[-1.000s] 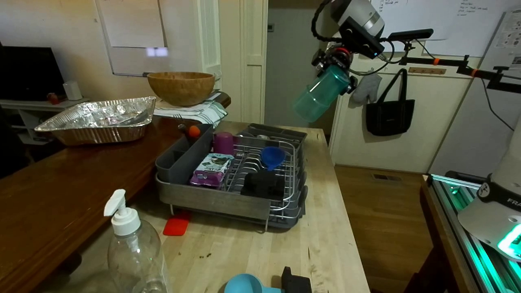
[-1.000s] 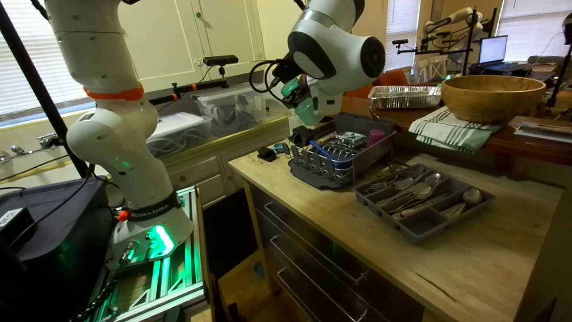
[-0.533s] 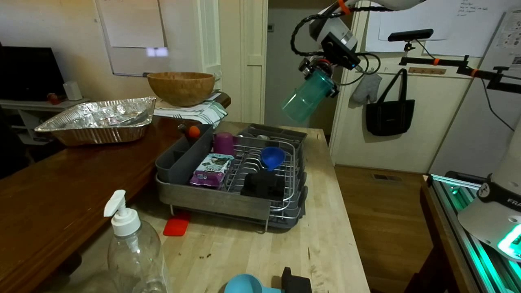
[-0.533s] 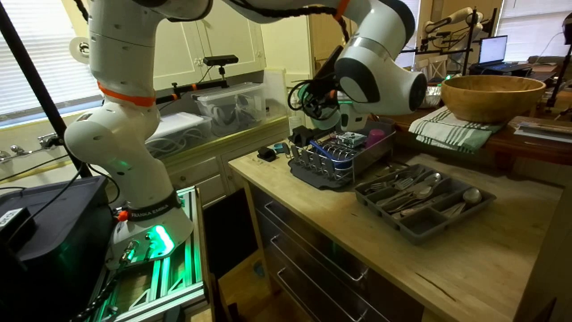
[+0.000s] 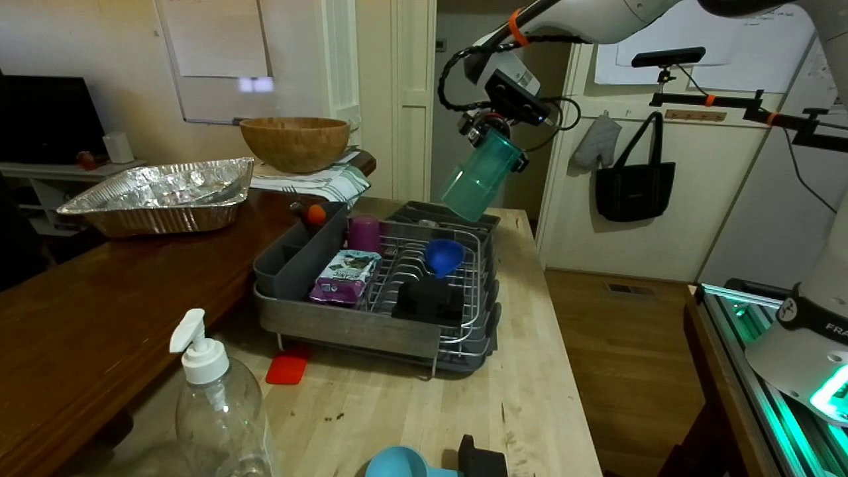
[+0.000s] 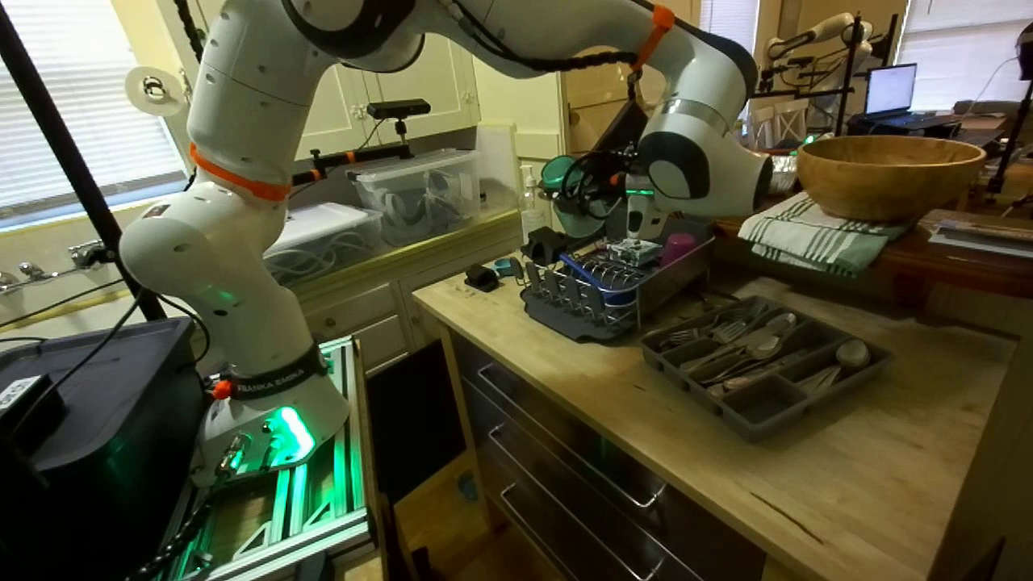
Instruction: Put the blue cup into the dishwasher
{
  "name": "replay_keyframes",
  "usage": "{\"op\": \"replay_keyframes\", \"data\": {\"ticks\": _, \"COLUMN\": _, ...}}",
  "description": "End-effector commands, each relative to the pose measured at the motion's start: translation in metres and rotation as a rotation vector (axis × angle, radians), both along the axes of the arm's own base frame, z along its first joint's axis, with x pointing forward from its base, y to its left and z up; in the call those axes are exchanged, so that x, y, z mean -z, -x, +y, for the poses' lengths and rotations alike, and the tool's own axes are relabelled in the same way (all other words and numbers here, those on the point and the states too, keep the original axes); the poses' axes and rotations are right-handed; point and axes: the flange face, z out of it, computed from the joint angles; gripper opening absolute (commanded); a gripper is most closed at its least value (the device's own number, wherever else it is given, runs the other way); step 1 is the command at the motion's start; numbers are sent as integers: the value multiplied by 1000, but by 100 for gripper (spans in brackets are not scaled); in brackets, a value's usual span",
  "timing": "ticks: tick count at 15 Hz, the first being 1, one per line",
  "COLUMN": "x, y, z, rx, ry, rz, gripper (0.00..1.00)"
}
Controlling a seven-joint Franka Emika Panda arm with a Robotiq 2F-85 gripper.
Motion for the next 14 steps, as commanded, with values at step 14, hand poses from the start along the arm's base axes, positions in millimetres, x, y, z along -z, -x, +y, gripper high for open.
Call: {"op": "replay_keyframes", "data": {"ticks": 14, "x": 103, "y": -31, "z": 4, "rx": 118, "ry": -27, "rz": 78, "gripper": 53}}
